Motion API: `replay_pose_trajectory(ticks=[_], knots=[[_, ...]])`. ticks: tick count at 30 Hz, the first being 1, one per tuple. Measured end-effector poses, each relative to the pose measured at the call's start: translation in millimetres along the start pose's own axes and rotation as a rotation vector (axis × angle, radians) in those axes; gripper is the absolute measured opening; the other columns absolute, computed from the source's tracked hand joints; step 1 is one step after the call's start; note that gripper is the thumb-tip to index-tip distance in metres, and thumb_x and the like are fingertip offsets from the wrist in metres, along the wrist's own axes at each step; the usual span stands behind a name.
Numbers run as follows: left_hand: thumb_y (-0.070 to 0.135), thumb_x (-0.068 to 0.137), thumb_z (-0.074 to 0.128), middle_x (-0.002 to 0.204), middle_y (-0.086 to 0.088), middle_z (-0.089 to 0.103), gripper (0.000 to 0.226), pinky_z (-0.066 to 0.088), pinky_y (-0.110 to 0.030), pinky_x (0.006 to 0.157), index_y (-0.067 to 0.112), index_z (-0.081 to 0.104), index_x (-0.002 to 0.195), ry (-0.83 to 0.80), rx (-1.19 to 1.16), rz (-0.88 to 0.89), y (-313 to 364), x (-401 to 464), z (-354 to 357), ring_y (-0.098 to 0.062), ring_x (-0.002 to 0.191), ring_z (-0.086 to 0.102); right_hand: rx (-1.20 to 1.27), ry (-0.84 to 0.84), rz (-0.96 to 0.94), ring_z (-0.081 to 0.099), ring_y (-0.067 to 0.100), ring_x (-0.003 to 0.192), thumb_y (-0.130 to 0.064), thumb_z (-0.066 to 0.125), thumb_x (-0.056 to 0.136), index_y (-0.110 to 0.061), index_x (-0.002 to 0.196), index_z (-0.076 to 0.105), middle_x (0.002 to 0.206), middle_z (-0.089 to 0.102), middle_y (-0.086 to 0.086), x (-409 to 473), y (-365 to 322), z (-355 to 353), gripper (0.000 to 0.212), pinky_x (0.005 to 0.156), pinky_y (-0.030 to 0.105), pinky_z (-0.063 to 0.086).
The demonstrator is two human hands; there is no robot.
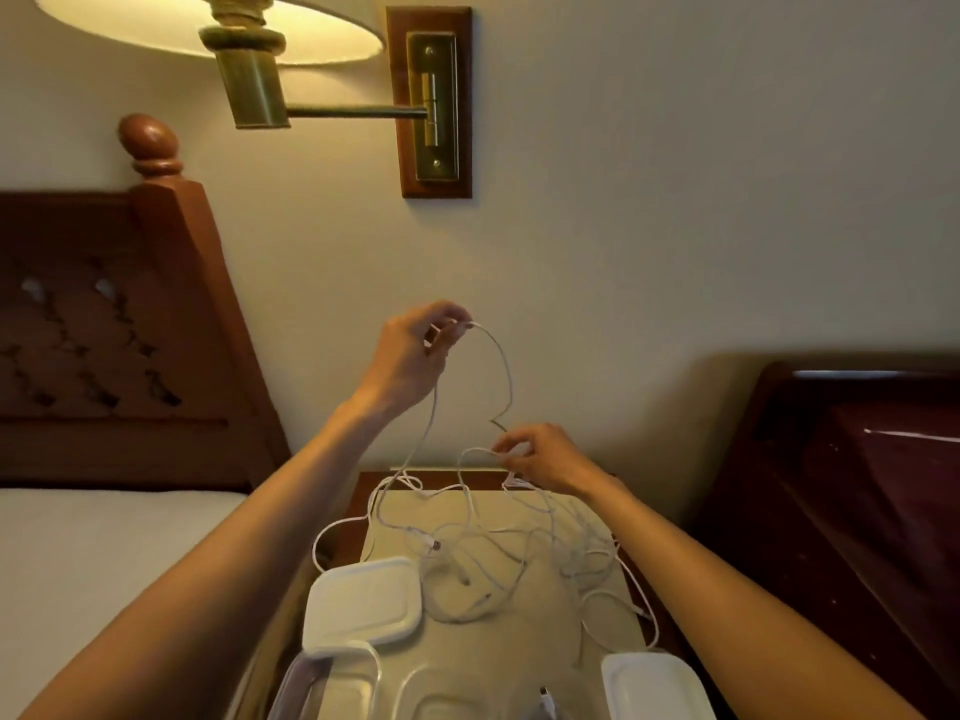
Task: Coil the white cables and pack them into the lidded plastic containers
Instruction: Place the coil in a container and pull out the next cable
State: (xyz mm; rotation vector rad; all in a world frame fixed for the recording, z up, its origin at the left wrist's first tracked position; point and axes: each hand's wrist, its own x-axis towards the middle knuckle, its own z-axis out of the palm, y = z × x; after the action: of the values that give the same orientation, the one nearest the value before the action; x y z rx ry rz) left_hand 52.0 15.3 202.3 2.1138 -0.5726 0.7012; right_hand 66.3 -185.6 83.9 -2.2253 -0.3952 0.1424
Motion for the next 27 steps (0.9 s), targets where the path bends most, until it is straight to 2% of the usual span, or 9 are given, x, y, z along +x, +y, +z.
replay_pose_trajectory(ticks=[6, 8, 10, 13, 15, 17, 20, 24, 27], knots=[[0.008, 0.092, 0.061, 0.093, 0.000, 0.067, 0.014, 0.057, -0.040, 0.063, 0.013, 0.073, 0.097, 0.024, 0.040, 0.107, 24, 22, -17, -0.015, 0.075, 0.062, 0.101, 0.248, -0.108, 0.054, 0.013, 0.086, -0.053, 0.081, 0.069, -0.026, 0.127, 0.047, 0.121, 0.052, -0.007, -1, -28, -13, 0.072, 0.076, 0.029, 0.051], [0.008, 0.092, 0.062, 0.094, -0.002, 0.068, 0.015, 0.057, -0.041, 0.064, 0.013, 0.074, 0.098, 0.065, 0.054, 0.156, 36, 33, -24, -0.017, 0.077, 0.064, 0.032, 0.283, -0.238, 0.052, 0.012, 0.088, -0.041, 0.076, 0.079, -0.019, 0.131, 0.053, 0.122, 0.052, -0.005, 5, -49, -26, 0.061, 0.083, 0.032, 0.049], [0.007, 0.092, 0.061, 0.094, -0.004, 0.067, 0.016, 0.056, -0.038, 0.065, 0.010, 0.075, 0.099, 0.162, 0.088, 0.227, 52, 44, -36, -0.015, 0.077, 0.063, -0.014, 0.345, -0.266, 0.057, 0.014, 0.089, -0.024, 0.070, 0.089, -0.009, 0.113, 0.069, 0.109, 0.063, 0.000, 14, -69, -43, 0.029, 0.085, 0.033, 0.050], [0.010, 0.093, 0.059, 0.094, -0.005, 0.066, 0.017, 0.055, -0.027, 0.068, 0.008, 0.074, 0.100, 0.400, 0.043, 0.293, 81, 57, -58, -0.013, 0.078, 0.062, -0.176, 0.260, -0.038, 0.064, 0.020, 0.095, -0.021, 0.060, 0.095, -0.007, 0.102, 0.074, 0.106, 0.071, 0.006, 26, -76, -66, 0.021, 0.081, 0.031, 0.050], [0.011, 0.093, 0.059, 0.097, -0.004, 0.067, 0.017, 0.052, -0.020, 0.073, 0.009, 0.074, 0.101, 0.454, 0.048, 0.333, 90, 59, -68, -0.012, 0.085, 0.063, -0.223, 0.160, 0.080, 0.066, 0.018, 0.090, -0.020, 0.056, 0.097, -0.006, 0.099, 0.075, 0.104, 0.073, 0.006, 25, -73, -75, 0.024, 0.079, 0.026, 0.048], [0.009, 0.090, 0.062, 0.098, 0.000, 0.070, 0.017, 0.050, -0.020, 0.080, 0.013, 0.075, 0.101, 0.332, 0.161, 0.311, 80, 52, -68, -0.008, 0.090, 0.063, -0.041, 0.200, 0.122, 0.067, 0.016, 0.071, -0.027, 0.051, 0.100, -0.004, 0.087, 0.074, 0.087, 0.075, 0.012, 21, -79, -84, 0.035, 0.071, 0.026, 0.050], [0.007, 0.085, 0.070, 0.094, -0.001, 0.075, 0.015, 0.053, -0.031, 0.080, 0.017, 0.077, 0.095, 0.137, 0.229, 0.100, 44, 24, -51, -0.011, 0.085, 0.066, 0.333, 0.363, 0.203, 0.058, 0.018, 0.048, -0.046, 0.044, 0.100, -0.010, 0.070, 0.061, 0.057, 0.062, 0.006, 15, -107, -106, 0.049, 0.052, 0.026, 0.046], [-0.006, 0.084, 0.064, 0.093, -0.010, 0.075, 0.024, 0.057, -0.029, 0.067, 0.009, 0.076, 0.099, -0.107, 0.197, -0.317, 8, -6, -35, -0.010, 0.069, 0.064, 0.471, 0.302, 0.031, 0.026, 0.016, 0.045, -0.026, 0.064, 0.087, -0.022, 0.053, 0.045, 0.051, 0.032, -0.001, 4, -141, -140, 0.039, 0.048, 0.029, 0.029], [-0.013, 0.085, 0.049, 0.129, -0.015, 0.061, 0.049, 0.049, -0.033, 0.095, 0.005, 0.059, 0.130, -0.358, 0.370, -0.455, 10, -6, -37, -0.025, 0.110, 0.062, 0.488, 0.166, -0.089, 0.021, 0.013, 0.045, -0.020, 0.041, 0.094, -0.021, 0.061, 0.038, 0.051, 0.027, -0.005, -4, -159, -149, 0.033, 0.046, 0.027, 0.025]])
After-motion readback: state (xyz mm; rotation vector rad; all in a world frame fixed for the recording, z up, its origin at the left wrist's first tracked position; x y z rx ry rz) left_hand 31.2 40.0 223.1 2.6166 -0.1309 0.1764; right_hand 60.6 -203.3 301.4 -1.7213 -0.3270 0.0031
